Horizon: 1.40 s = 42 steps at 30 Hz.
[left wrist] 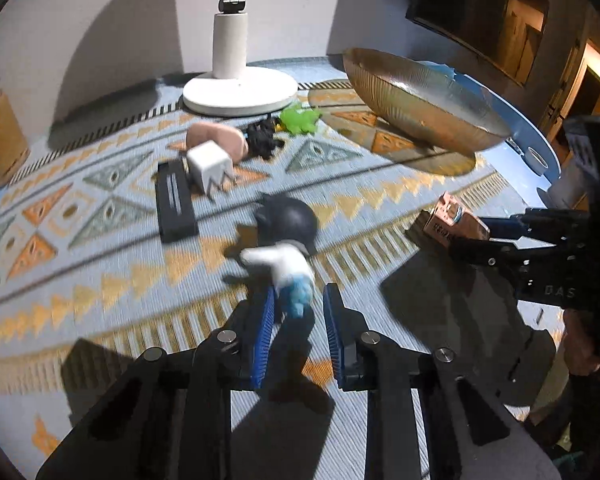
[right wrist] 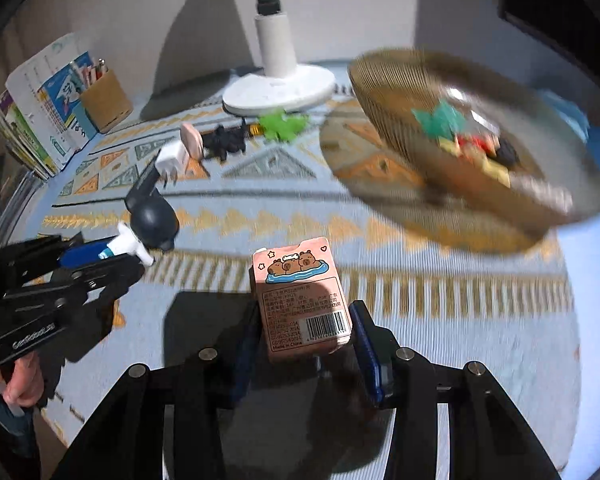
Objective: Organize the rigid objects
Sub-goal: 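Grasp the black-and-white figurine with the left gripper while the right gripper grasps the pink carton, then lower the figurine and pink carton into the amber bowl, opening both grippers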
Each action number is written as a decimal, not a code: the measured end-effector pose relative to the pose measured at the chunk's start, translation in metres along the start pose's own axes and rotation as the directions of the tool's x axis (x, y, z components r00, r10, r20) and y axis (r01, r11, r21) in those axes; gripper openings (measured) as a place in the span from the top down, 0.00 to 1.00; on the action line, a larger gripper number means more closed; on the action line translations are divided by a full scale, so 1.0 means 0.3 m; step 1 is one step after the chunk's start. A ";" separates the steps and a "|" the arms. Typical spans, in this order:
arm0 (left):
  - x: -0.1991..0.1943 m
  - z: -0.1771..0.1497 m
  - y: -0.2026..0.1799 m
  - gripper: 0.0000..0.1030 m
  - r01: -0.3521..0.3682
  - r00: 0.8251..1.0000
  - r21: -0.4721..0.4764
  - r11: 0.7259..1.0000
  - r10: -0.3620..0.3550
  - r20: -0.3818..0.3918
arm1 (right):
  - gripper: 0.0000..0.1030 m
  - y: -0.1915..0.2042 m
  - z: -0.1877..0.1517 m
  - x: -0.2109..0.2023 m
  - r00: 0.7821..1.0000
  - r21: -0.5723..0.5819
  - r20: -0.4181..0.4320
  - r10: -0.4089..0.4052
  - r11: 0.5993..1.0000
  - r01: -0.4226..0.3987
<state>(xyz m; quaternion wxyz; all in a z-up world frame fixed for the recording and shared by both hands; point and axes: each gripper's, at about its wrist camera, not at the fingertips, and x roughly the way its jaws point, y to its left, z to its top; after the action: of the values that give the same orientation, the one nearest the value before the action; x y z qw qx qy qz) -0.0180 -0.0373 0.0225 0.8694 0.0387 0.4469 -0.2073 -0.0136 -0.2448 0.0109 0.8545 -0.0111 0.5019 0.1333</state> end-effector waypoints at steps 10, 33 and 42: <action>0.044 0.049 0.045 0.23 -0.049 0.999 -0.092 0.995 0.050 0.005 | 0.54 0.011 -0.024 0.003 1.000 -0.009 0.017 -0.014 1.000 0.014; -0.067 0.231 -0.174 0.50 -0.082 0.986 0.038 0.996 0.075 0.149 | 0.61 -0.087 0.055 -0.220 0.966 0.041 0.255 -0.041 0.999 0.031; -0.134 0.585 -0.320 0.50 0.072 0.929 0.014 0.997 -0.072 0.364 | 0.61 -0.423 0.277 -0.427 0.873 0.281 0.377 -0.310 0.936 0.211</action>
<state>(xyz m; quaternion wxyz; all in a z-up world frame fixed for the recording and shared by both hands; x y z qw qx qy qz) 0.0569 -0.1559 0.1706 0.9290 -0.0167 0.2790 -0.2426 0.0287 -0.3823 0.1478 0.9470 0.0492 0.3145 -0.0437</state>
